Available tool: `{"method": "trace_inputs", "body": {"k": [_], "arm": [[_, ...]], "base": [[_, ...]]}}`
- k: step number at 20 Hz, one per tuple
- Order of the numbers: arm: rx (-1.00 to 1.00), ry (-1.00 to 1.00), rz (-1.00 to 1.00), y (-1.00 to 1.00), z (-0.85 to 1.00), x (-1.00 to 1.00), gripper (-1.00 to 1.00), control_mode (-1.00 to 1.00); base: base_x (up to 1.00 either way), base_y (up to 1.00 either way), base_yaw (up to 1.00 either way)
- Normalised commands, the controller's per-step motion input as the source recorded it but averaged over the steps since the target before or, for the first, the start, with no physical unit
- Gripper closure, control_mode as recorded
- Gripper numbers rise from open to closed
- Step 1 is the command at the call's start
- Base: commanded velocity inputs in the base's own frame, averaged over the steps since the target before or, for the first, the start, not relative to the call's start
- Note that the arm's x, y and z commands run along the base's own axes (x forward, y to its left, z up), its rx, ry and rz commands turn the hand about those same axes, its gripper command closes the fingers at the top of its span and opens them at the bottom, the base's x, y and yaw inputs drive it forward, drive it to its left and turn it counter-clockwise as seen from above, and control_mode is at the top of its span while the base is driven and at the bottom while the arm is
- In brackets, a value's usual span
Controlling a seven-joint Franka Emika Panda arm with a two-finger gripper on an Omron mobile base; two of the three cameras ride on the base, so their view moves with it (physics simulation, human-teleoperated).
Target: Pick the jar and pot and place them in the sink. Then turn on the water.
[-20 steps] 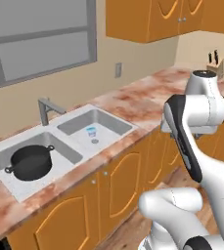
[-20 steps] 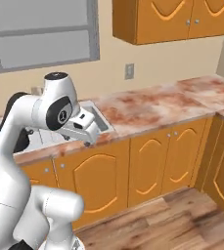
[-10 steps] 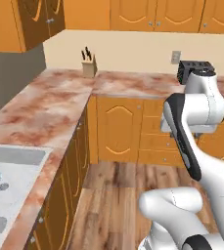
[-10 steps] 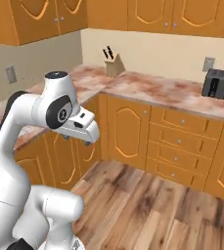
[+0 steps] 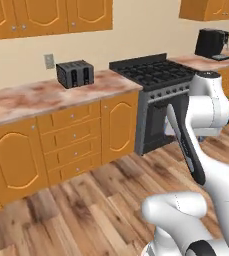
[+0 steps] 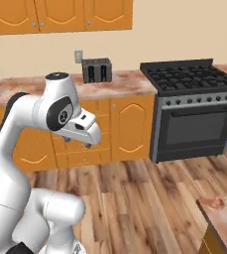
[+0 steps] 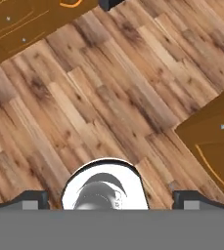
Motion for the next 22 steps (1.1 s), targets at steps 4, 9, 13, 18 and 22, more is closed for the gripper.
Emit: {"method": "trace_inputs", "body": {"k": [4,9,13,18,22], "arm": [[0.00,0.00,0.00,0.00,0.00,0.00,-1.00,1.00],[0.00,0.00,0.00,0.00,0.00,0.00,-1.00,1.00],[0.00,0.00,0.00,0.00,0.00,0.00,-1.00,1.00],[0.00,0.00,0.00,0.00,0.00,0.00,-1.00,1.00],[0.00,0.00,0.00,0.00,0.00,0.00,-1.00,1.00]], "base": [[0.00,0.04,-1.00],[0.00,0.00,-0.97],[0.05,-0.08,-0.83],[0.27,-0.03,-0.59],[0.39,-0.20,-0.27]]}}
